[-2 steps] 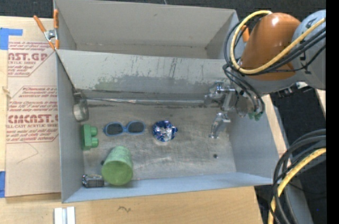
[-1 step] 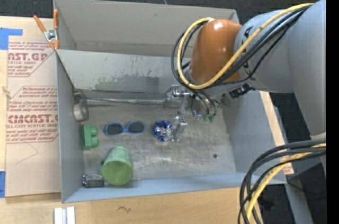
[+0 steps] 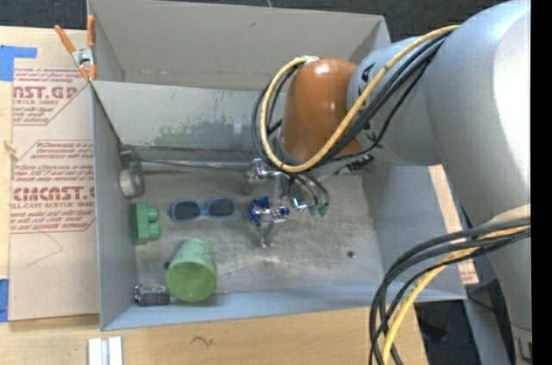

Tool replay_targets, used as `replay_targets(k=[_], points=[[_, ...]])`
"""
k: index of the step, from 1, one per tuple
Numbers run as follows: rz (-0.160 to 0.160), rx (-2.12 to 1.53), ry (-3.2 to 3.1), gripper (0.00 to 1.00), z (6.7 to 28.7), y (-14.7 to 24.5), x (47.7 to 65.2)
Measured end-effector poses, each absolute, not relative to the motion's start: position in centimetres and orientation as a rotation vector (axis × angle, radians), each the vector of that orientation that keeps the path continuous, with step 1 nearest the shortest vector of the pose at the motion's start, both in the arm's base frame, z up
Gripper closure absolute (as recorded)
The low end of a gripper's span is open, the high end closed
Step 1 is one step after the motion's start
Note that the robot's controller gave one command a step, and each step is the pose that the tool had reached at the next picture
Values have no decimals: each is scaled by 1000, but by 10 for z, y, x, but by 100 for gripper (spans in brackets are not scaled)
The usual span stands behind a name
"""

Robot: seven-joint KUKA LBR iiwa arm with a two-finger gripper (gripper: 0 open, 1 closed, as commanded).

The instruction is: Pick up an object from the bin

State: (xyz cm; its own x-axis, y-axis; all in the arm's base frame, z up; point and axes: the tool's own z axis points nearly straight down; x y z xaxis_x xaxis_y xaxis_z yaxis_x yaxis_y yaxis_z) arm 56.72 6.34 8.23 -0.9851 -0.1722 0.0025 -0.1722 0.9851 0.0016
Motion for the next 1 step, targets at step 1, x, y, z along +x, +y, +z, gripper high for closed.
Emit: replay_targets(k=[1], points=[[-2, 270, -3131, 100, 85, 63, 569]])
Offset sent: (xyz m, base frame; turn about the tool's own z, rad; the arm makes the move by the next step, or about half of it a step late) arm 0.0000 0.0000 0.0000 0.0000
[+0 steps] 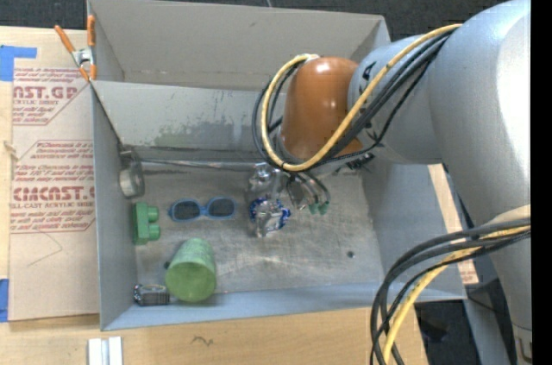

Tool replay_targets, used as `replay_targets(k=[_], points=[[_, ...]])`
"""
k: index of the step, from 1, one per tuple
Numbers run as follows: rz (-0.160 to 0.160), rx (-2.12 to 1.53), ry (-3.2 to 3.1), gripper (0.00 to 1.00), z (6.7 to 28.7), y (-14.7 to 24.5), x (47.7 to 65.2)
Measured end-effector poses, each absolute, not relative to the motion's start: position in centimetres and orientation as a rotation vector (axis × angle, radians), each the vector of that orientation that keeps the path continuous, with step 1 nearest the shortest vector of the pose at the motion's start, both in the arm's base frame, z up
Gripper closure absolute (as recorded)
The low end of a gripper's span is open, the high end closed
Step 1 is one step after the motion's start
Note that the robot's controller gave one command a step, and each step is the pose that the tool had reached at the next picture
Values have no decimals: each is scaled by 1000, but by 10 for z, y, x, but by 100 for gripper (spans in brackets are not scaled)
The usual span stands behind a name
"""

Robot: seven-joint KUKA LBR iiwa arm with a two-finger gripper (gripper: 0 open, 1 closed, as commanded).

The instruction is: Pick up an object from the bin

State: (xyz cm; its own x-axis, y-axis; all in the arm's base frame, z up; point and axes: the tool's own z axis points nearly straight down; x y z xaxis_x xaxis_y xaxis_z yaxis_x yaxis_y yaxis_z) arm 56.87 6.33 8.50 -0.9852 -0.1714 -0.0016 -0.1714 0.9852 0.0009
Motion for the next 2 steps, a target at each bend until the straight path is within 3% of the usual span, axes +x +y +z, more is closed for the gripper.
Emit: replay_targets(k=[1, 2], points=[[-2, -73, 3132, 100, 191, -3, 555], [0, -80, 3138, 0, 187, 0, 553]])
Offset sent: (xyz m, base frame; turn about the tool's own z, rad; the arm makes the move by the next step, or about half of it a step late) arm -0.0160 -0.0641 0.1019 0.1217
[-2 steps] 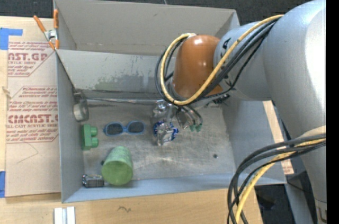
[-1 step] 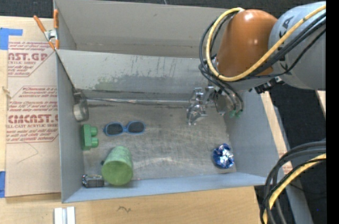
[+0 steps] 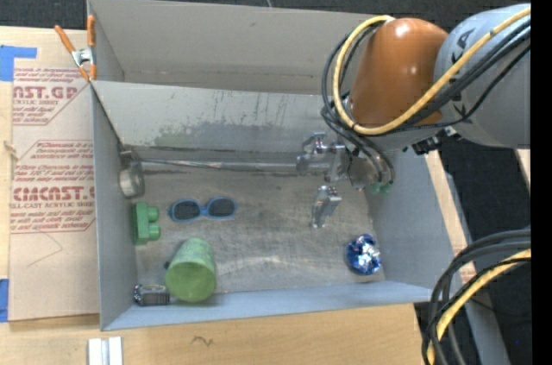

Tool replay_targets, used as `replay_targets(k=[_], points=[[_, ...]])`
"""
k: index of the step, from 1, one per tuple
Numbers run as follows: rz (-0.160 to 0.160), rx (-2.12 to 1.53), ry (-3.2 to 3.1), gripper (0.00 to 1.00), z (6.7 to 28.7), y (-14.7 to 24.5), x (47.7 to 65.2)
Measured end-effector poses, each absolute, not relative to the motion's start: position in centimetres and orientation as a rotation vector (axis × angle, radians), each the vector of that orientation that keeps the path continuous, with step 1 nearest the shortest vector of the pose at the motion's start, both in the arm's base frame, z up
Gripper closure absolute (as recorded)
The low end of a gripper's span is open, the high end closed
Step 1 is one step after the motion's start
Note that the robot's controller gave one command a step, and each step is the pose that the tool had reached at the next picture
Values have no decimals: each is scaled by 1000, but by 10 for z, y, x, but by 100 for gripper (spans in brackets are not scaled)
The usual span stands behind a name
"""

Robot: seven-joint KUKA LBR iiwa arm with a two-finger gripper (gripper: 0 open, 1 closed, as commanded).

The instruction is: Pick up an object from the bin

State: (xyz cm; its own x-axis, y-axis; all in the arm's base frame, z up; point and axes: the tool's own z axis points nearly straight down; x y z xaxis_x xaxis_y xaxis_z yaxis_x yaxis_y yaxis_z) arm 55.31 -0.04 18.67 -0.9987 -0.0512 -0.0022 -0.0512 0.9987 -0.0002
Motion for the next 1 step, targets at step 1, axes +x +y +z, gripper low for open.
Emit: replay_targets(k=[1], points=[[5, 73, 3139, 0, 145, 65, 593]])
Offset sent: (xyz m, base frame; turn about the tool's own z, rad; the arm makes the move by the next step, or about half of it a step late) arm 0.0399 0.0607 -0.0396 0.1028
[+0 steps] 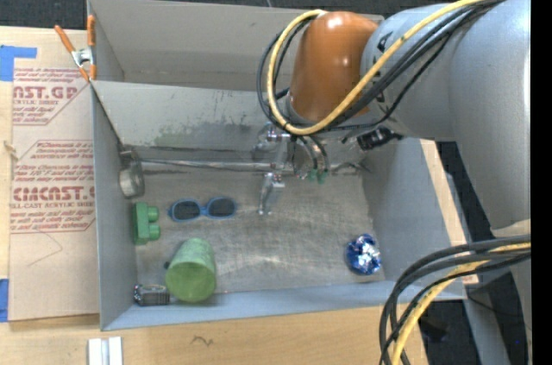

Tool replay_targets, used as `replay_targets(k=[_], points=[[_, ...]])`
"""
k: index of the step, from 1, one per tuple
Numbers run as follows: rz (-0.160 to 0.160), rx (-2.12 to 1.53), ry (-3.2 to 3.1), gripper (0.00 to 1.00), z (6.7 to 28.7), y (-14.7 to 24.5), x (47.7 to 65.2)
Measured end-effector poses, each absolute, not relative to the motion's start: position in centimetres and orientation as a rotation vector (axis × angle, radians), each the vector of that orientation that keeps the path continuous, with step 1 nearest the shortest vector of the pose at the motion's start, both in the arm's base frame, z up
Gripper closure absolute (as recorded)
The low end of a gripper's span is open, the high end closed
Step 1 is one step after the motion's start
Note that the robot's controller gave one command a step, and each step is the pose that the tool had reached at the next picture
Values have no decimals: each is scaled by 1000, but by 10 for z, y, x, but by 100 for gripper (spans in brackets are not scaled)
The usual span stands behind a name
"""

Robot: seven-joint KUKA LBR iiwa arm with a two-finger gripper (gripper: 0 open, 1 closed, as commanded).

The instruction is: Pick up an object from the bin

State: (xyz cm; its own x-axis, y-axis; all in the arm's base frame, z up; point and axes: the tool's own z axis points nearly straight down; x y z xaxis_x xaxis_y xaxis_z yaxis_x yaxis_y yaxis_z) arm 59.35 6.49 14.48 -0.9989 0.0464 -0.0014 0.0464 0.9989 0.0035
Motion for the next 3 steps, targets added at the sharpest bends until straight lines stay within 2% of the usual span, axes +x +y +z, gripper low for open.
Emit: replay_targets(k=[1, 2, 3], points=[[4, -1, 3145, 0, 74, 128, 570], [2, 6, 3141, 100, 79, 125, 573], [0, -566, 3080, 100, 253, 107, 564]])
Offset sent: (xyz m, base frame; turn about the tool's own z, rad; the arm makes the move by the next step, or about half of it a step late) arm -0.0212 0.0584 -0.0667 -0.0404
